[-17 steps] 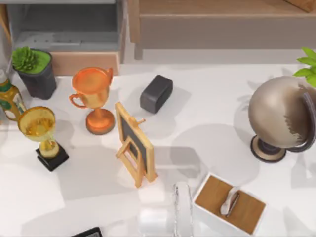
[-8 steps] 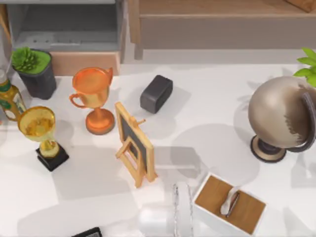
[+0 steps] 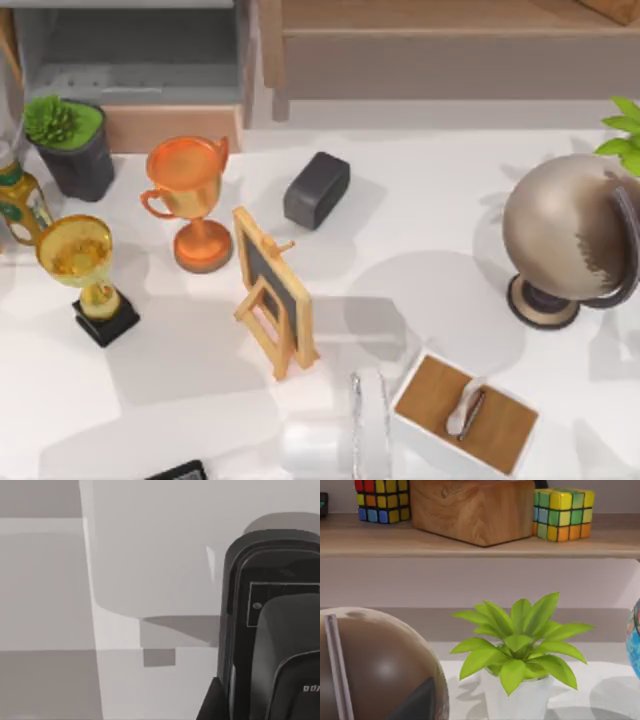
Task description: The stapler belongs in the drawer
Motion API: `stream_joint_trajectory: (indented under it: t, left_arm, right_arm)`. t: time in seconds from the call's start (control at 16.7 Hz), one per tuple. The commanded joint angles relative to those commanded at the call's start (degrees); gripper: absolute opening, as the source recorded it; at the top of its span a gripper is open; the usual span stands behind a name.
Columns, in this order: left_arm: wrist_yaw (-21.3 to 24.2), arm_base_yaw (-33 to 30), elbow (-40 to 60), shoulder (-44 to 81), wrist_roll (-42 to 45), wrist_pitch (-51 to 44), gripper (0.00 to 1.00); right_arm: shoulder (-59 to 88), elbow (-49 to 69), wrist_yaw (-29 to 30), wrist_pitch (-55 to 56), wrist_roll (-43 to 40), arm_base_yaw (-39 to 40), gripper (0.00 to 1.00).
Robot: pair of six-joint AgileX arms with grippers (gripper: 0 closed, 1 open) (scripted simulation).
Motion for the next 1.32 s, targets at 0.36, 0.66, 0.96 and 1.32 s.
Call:
stream_joint_trajectory:
  t: [0.36, 0.66, 0.96, 1.32]
  left_arm:
    - [0.0, 0.0, 0.0, 0.0, 0.0, 0.0, 0.3]
    - [0.0, 0.0, 0.0, 0.0, 0.0, 0.0, 0.68]
    - [0.0, 0.0, 0.0, 0.0, 0.0, 0.0, 1.0]
    - [0.0, 0.0, 0.0, 0.0, 0.0, 0.0, 1.0]
  right_arm:
    - [0.0, 0.0, 0.0, 0.0, 0.0, 0.0, 1.0]
    - [0.0, 0.0, 0.0, 0.0, 0.0, 0.0, 1.0]
    - [0.0, 0.0, 0.0, 0.0, 0.0, 0.0, 1.0]
    - [0.0, 0.0, 0.0, 0.0, 0.0, 0.0, 1.0]
